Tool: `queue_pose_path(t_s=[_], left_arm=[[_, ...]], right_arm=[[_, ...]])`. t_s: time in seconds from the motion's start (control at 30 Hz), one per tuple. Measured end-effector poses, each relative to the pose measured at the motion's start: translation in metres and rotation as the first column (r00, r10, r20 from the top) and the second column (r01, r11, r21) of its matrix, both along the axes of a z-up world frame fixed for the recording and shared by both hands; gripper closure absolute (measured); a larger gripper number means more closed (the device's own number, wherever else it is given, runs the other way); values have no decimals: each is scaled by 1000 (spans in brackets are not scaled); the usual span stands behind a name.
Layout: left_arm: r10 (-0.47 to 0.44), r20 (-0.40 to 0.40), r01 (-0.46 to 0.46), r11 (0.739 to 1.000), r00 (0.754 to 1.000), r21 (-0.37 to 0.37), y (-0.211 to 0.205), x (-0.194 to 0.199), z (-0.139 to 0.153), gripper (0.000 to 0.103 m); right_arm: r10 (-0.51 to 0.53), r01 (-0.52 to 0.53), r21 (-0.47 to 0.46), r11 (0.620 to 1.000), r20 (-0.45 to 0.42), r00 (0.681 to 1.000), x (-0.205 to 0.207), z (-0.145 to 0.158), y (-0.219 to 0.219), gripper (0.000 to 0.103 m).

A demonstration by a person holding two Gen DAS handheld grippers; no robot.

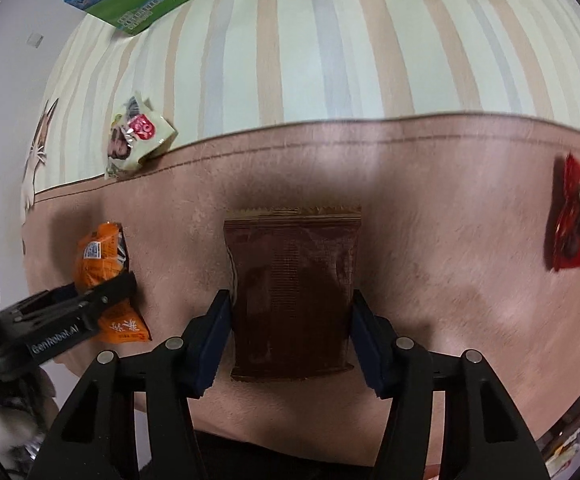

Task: Organize snacks
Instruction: 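Grasp the orange snack bag with the left tool while the right tool grasps the brown pack, then carry the orange bag and brown pack over the box with both tools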

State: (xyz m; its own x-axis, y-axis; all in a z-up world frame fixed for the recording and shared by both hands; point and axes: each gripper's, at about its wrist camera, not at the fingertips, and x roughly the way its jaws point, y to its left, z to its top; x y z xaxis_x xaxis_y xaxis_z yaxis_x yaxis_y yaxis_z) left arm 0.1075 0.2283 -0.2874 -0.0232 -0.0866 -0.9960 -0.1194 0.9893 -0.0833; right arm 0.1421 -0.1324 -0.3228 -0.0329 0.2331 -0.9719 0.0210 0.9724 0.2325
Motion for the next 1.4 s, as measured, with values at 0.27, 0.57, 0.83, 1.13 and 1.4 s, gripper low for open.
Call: queue_pose_path(t_s=[0.27, 0.57, 0.83, 1.13, 1.4], left_arm=[[-10, 0, 10, 1000, 1000, 17, -17, 20, -14, 48], [-8, 44, 6, 999, 999, 42, -9, -8, 5, 57], [-24, 95, 26, 999, 995, -21, -17, -14, 48, 58], [-43, 221, 72, 989, 974, -125, -28, 13, 134, 58], [-74, 333, 130, 980, 940, -150, -38, 133, 205, 58]], right_arm=[[3, -4, -25, 1000, -24, 1000, 6, -15, 16, 27], [18, -15, -66, 998, 44, 999, -14, -9, 34, 44], [11, -13, 28, 1000, 90, 996, -18, 22, 31, 44], [-46, 14, 181, 983, 174, 984, 27, 105, 2, 44], [-87, 11, 233, 972, 318, 944, 140, 189, -31, 44]])
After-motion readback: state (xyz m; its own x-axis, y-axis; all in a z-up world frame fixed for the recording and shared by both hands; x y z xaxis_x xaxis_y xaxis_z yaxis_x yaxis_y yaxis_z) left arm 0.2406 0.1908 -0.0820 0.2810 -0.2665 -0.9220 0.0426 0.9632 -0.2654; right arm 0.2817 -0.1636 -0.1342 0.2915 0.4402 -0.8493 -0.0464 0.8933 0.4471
